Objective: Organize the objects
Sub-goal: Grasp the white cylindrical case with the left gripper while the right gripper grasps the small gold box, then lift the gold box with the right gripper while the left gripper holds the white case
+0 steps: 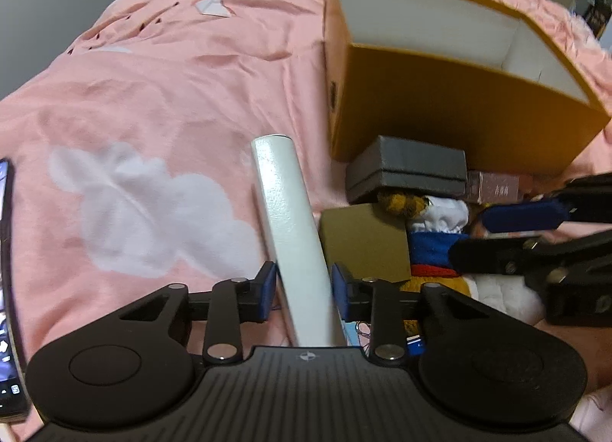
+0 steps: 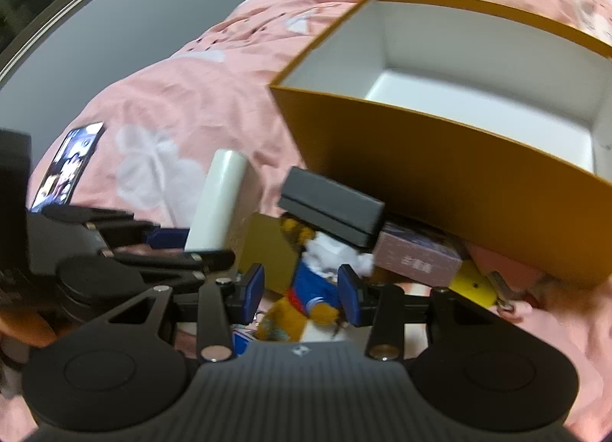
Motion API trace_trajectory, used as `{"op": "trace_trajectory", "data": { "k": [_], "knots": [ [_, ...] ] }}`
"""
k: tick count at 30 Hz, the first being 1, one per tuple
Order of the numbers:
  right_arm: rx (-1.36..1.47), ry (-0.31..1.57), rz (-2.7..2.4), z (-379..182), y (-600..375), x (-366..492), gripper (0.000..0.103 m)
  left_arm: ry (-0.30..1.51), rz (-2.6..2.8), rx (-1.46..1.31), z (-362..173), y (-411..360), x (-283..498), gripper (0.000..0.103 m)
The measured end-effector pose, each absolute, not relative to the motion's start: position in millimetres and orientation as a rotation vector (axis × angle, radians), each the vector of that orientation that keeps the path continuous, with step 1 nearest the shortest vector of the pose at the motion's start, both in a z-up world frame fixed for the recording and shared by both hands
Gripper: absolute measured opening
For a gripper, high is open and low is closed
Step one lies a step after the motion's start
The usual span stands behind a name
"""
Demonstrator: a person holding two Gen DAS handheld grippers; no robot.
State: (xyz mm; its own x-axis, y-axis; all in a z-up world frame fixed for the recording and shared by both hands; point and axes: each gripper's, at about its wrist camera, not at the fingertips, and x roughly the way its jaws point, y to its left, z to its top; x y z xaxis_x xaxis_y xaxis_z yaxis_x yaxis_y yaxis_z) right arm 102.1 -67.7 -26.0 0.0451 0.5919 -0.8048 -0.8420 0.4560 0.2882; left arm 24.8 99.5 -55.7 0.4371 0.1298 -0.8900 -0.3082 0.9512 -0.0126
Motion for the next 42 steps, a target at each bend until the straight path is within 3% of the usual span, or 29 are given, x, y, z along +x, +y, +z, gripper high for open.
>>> {"op": "trace_trajectory", "data": {
  "k": [15, 20, 30, 34, 42],
  "knots": [
    [-0.734, 0.91, 1.269, -55.3, -0.8, 67.5, 0.045, 1.04, 0.258, -0.334, -52.3, 134.9, 8.4, 0.033],
    [-0.889, 0.767, 1.329, -64.4, 6.6, 57.3, 0.06, 1.038, 0.252, -0.354, -55.1, 140.3, 7.3, 0.033],
    [-1.196, 0.525, 1.379, -85.7, 21.1, 46.1, 0.062, 1.041, 0.246, -0.351, -59.4, 142.2, 9.6, 0.033],
    [-1.288, 0.467, 1.386, -97.5, 26.4, 32.5, 0.078, 1.041, 0.244, -0.349, -60.1, 142.2, 9.7, 0.033],
    [-1.327, 0.426, 1.336, -114.3, 35.5, 32.2, 0.082, 1.035, 0.243, -0.357, -60.6, 143.5, 9.7, 0.033]
  ]
}}
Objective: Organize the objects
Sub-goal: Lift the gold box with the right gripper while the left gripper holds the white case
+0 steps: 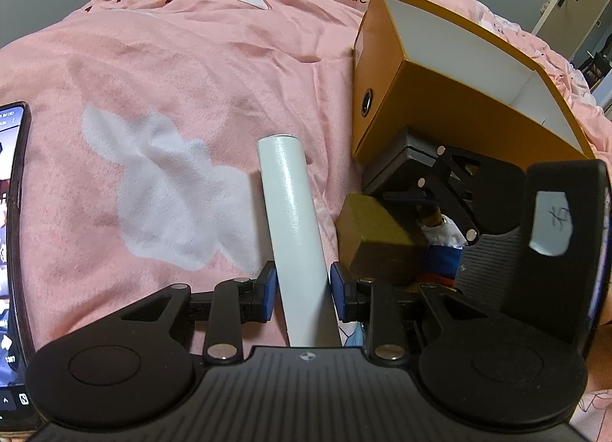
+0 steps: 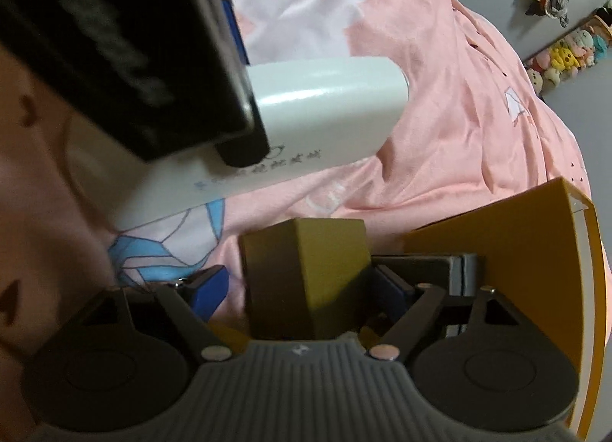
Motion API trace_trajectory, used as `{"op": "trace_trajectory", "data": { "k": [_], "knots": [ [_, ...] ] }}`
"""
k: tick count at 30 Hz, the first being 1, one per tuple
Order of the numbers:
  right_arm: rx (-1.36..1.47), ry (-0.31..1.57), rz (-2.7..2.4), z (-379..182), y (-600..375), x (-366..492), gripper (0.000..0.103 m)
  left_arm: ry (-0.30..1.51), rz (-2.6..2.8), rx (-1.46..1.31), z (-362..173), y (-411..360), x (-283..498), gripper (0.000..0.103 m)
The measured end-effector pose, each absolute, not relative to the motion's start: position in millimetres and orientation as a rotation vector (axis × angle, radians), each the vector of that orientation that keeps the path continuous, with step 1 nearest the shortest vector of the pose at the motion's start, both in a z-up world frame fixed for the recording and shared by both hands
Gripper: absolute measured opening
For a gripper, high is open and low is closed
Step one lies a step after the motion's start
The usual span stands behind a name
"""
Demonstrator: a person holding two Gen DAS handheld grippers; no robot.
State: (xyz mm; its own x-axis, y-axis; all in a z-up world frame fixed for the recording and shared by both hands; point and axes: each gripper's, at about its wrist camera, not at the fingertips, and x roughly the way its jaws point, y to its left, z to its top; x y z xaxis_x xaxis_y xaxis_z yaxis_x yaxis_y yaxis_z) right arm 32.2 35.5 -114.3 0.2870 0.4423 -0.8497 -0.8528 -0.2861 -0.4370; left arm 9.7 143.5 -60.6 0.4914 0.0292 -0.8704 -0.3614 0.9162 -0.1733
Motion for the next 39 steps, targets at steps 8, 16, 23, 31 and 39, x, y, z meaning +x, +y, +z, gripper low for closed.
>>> {"op": "trace_trajectory", "data": {
  "k": [8, 16, 23, 31, 39],
  "knots": [
    [-1.094, 0.673, 1.314, -85.5, 39.9, 73.7, 0.06, 1.03, 0.242, -0.36, -60.4, 143.2, 9.1, 0.033],
    [-0.771, 1.004, 1.384, -63.1, 45.0, 115.9, 0.055, 1.03, 0.24, -0.357, -61.4, 144.4, 9.8, 0.033],
    [-0.82, 0.991, 1.351, -64.3, 54.3, 118.7, 0.049, 1.038, 0.245, -0.366, -61.1, 144.6, 11.6, 0.033],
    [-0.867, 0.992, 1.343, -58.1, 67.4, 114.0, 0.048, 1.043, 0.261, -0.379, -57.5, 147.3, 18.5, 0.035],
    [-0.781, 0.935, 1.36, -26.2, 46.8, 102.3, 0.047, 1.001, 0.247, -0.345, -48.2, 138.3, 17.6, 0.031]
  ]
}}
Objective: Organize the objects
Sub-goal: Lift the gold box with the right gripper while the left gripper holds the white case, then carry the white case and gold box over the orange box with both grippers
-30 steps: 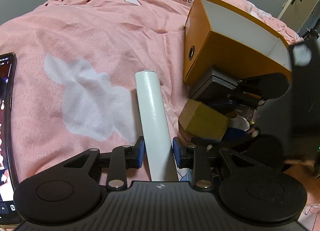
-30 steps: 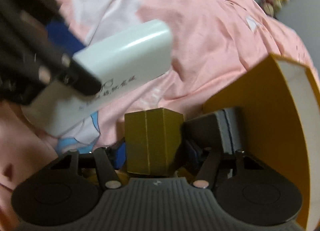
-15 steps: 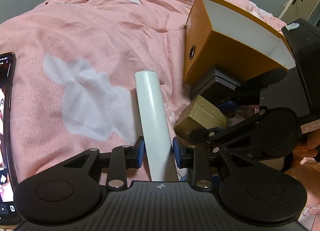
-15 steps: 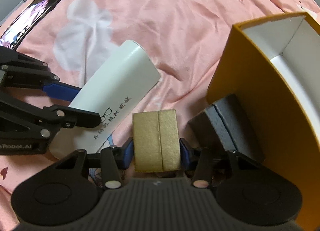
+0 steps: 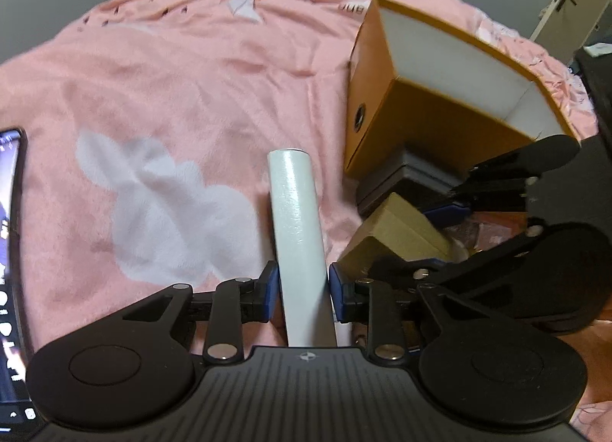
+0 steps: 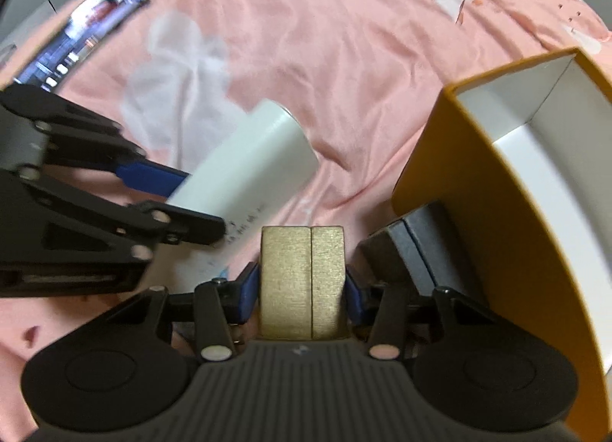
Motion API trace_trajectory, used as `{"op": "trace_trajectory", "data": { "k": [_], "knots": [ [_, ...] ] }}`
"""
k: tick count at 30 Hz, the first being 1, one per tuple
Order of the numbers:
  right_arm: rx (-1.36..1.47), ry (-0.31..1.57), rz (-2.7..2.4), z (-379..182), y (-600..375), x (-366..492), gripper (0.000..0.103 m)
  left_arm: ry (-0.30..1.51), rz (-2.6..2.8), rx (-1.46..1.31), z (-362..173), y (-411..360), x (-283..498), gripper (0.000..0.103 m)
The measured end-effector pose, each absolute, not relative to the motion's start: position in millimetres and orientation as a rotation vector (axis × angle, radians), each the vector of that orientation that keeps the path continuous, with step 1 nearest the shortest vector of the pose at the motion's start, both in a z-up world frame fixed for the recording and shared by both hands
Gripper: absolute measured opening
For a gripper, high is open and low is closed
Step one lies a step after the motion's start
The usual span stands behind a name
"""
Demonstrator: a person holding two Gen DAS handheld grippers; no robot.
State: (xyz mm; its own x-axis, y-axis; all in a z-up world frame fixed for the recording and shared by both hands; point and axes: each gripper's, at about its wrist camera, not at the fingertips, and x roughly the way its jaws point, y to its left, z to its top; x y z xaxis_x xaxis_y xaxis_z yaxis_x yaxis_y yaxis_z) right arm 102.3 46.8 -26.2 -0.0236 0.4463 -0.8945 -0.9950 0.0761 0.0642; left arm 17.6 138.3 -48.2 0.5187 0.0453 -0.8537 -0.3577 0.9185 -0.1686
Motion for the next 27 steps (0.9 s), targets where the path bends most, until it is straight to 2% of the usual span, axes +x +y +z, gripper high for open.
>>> {"op": "trace_trajectory", "data": {
  "k": [10, 19, 23, 27],
  "knots": [
    [-0.67, 0.759, 1.333, 59.2, -20.1, 112.6, 0.047, 0.803, 0.171, -0.318, 19.2, 123.8, 19.1, 0.03],
    [-0.603, 0.637, 1.176, 112.2, -37.3, 152.9, 0.047, 0.598, 0.075, -0.27, 81.2, 106.9, 70.8, 0.03],
    [-0.579, 0.627, 1.094, 116.0, -44.2, 177.7, 0.047, 0.576, 0.055, -0.283, 81.9, 101.3, 110.9, 0.03],
    [-0.569, 0.68, 0.991, 98.7, -48.0, 210.8, 0.047, 0.614, 0.064, -0.342, 60.0, 103.1, 159.6, 0.03]
  ]
}}
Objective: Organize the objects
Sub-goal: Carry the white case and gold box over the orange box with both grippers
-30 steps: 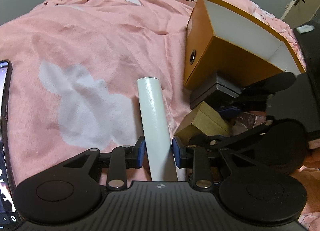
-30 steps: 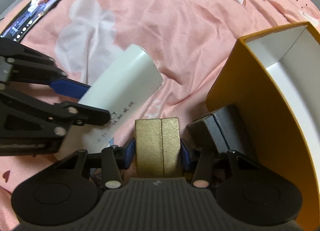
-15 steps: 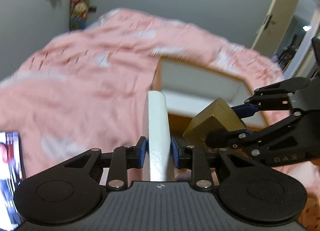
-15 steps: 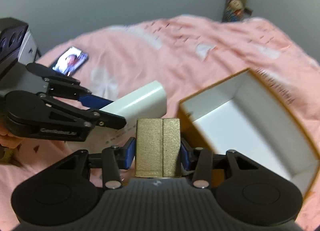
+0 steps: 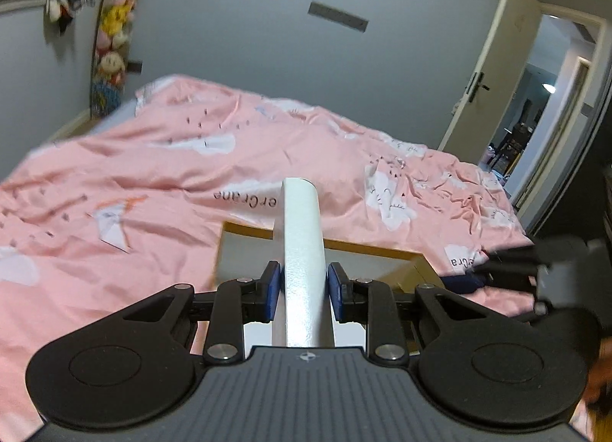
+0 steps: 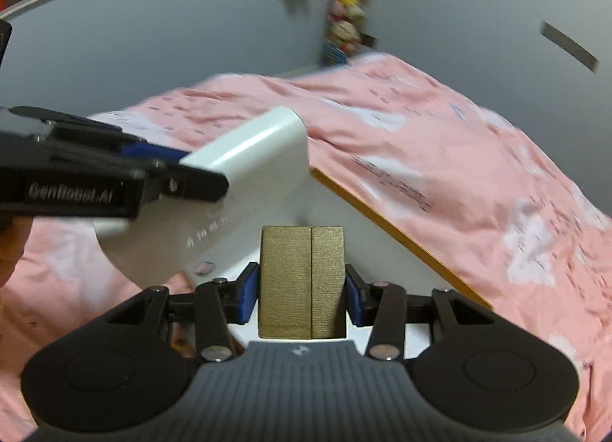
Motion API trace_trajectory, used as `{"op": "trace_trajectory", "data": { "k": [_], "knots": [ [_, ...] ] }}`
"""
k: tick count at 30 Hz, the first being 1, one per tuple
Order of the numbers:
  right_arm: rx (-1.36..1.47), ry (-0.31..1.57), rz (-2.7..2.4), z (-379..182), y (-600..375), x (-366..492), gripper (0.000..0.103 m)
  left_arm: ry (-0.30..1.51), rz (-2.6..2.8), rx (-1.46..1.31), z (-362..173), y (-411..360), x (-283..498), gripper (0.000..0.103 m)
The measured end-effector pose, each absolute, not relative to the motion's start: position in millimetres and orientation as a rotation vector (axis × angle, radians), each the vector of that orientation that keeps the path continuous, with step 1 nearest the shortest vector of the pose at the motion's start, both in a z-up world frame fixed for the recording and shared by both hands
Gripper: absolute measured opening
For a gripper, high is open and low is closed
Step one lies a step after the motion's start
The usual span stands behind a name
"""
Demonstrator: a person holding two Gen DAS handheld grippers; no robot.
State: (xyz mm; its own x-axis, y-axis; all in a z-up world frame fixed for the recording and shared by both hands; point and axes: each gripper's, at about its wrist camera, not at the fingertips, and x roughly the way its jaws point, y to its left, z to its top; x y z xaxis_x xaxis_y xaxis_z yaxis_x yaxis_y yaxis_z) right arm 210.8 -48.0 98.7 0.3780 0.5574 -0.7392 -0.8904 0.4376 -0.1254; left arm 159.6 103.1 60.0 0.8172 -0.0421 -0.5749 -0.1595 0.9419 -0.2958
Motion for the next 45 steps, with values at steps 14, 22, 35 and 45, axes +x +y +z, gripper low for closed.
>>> {"op": "trace_trajectory", "data": {
  "k": [14, 22, 35, 45],
  "knots": [
    [-0.393, 0.966, 0.897, 6.1, -32.9, 294.5, 0.047, 0.826, 0.108, -0.364, -33.0, 90.5, 233.8, 0.03],
    [-0.366, 1.021, 0.917, -15.2, -25.9, 296.0, 0.047, 0.928, 0.109, -0.351, -61.2, 91.3, 233.4, 0.03],
    [-0.351, 1.055, 0.929, -20.4, -23.5, 286.3, 0.047, 1.045, 0.183, -0.173, -63.4, 83.5, 231.2, 0.031],
    [-0.302, 1.052, 0.962, -13.0, -15.1, 285.3, 0.047, 0.92, 0.277, -0.029, -32.4, 84.2, 221.0, 0.033]
  ]
}}
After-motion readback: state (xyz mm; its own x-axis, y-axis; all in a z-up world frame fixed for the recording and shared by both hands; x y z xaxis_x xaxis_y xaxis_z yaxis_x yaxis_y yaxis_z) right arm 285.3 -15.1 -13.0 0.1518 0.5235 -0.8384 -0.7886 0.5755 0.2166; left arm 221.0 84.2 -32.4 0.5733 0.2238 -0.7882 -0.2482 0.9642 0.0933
